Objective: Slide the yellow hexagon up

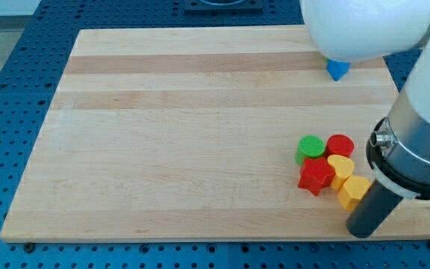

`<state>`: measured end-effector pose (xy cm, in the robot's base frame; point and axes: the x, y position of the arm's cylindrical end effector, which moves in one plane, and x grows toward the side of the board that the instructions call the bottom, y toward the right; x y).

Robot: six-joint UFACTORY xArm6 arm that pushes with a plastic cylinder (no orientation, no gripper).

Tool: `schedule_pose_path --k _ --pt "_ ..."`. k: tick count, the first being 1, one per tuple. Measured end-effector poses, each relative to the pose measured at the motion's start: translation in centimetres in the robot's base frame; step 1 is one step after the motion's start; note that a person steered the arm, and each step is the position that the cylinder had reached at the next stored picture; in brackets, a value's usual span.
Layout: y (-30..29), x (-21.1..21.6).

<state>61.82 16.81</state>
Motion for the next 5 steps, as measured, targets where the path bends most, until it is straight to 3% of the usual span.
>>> schedule_pose_path --k 2,5 --pt "0.1 -2.7" --pt "3.5 -3.6"
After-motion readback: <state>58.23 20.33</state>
